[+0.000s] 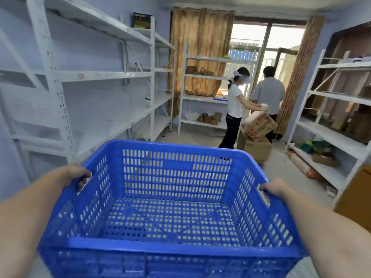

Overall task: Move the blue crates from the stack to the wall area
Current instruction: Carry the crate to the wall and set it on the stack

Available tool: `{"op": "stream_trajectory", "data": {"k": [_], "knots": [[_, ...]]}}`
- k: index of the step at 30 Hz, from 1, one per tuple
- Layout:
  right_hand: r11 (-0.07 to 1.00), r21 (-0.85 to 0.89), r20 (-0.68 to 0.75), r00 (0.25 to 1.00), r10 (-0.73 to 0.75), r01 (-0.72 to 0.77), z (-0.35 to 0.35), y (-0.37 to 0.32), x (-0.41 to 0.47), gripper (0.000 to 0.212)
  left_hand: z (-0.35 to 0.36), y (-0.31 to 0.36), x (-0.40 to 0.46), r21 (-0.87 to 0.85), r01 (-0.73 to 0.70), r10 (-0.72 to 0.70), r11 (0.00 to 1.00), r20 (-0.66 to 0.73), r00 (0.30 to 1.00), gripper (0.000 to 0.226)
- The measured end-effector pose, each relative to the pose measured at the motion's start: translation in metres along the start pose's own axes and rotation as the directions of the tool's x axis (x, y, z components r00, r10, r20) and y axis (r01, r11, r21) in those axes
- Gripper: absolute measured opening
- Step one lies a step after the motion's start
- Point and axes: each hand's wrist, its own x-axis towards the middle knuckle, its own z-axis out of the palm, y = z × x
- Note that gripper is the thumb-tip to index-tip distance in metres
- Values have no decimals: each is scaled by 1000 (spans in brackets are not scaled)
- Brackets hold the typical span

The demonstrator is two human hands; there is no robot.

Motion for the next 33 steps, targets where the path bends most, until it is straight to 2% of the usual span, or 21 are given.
{"op": "stream_trajectory", "data": {"k": [3,6,9,13,16,21,25,33], "knots": [[997,-31,44,996,-74,75,15,-13,-12,22,-18,-32,-28,-4,59,-59,998,-61,996,31],[983,-82,87,984,-154,161,32,-29,-19,38,-33,-69,-58,-35,102,-106,994,-132,986,34],[952,-160,173,957,-232,260,52,-54,-37,35,-53,-114,-90,-65,166,-176,984,-197,964,36],[903,-187,268,904,-333,388,90,-90,-63,33,-92,-173,-138,-115,204,-231,972,-325,917,21],[877,-164,390,846,-364,452,126,-117,-75,25,-120,-208,-178,-149,237,-277,960,-391,878,18],[814,-193,539,753,-378,547,181,-169,-130,30,-172,-274,-239,-252,291,-378,923,-443,813,9],[793,-136,637,666,-389,594,232,-212,-192,29,-219,-333,-282,-313,360,-471,879,-456,755,28],[791,-44,689,592,-418,610,336,-274,-291,24,-305,-401,-326,-421,366,-555,830,-550,625,31]]}}
